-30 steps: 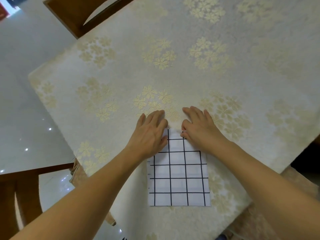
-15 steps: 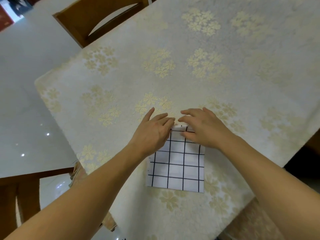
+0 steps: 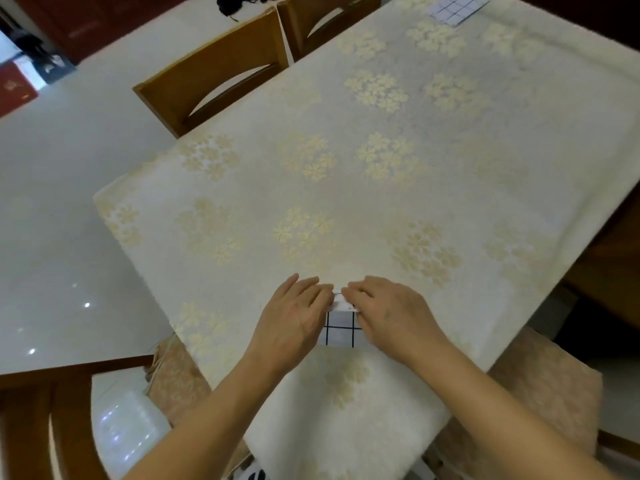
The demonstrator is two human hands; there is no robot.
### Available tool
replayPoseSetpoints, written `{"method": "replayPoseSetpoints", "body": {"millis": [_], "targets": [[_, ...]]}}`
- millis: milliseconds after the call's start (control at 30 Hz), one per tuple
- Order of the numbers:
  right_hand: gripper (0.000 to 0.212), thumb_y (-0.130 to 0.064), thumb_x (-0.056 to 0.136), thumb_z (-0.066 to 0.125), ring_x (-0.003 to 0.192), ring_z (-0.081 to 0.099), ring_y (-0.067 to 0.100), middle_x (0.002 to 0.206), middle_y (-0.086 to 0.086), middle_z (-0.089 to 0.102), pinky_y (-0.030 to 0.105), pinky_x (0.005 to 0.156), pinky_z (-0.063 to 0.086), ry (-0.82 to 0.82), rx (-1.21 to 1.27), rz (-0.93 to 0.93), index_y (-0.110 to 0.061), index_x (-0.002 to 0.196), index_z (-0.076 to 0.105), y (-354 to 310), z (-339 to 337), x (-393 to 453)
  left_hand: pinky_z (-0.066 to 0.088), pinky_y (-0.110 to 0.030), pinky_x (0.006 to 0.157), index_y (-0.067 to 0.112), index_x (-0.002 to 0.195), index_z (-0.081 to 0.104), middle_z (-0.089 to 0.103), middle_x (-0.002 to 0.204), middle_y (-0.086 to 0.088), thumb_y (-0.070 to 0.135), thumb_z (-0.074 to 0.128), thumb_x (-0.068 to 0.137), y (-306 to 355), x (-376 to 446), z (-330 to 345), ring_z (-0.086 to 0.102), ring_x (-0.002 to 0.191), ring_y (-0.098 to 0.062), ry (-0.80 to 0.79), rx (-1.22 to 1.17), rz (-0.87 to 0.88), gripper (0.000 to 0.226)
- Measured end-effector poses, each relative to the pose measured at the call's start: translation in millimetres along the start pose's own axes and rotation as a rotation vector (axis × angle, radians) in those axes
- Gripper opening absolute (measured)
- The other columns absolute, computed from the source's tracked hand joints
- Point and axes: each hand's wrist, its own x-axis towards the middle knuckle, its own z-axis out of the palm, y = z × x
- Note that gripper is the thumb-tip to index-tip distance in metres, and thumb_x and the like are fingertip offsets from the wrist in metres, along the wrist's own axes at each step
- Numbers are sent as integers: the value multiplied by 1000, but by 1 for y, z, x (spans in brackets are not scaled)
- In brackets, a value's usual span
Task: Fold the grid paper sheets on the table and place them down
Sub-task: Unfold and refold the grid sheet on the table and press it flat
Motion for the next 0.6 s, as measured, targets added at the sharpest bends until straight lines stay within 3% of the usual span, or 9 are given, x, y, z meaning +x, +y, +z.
{"method": "replayPoseSetpoints", "body": {"millis": [67, 133, 267, 467, 600], "targets": [[43, -13, 73, 77, 97, 68, 24, 112, 2, 71, 36, 63, 57, 44, 30, 19, -18, 114, 69, -7, 21, -18, 48, -41, 103, 11, 110, 65, 71, 113, -5, 10, 64, 87, 4, -13, 9, 65, 107, -26, 1, -30, 15, 23], [44, -12, 76, 74, 110, 65, 28, 121, 4, 69, 39, 78, 58, 49, 39, 28, -18, 119, 68, -13, 43, -35, 50, -38, 98, 10, 109, 66, 70, 111, -5, 12, 61, 89, 5, -25, 20, 64, 103, -26, -24, -51, 16, 21], [49, -13, 81, 72, 130, 53, 30, 138, 9, 58, 46, 105, 47, -36, 46, 59, -18, 128, 62, -18, 80, -64, 54, -38, 91, 8, 111, 66, 69, 115, -9, 5, 70, 79, 8, -45, 43, 65, 105, -29, -139, -91, -24, 33], [56, -12, 86, 65, 142, 38, 29, 150, 12, 45, 49, 113, 37, -61, 80, 86, -17, 140, 52, -23, 104, -86, 51, -37, 94, 8, 103, 62, 63, 124, -12, 8, 61, 84, 17, -67, 55, 59, 113, -29, -203, -116, -14, 20], [45, -17, 91, 56, 140, 41, 28, 146, 11, 50, 49, 111, 39, -19, 84, 89, -16, 136, 55, -22, 103, -83, 46, -39, 100, 10, 107, 62, 61, 125, -10, 18, 55, 87, 15, -65, 52, 57, 113, -28, -172, -109, -9, 22]]}}
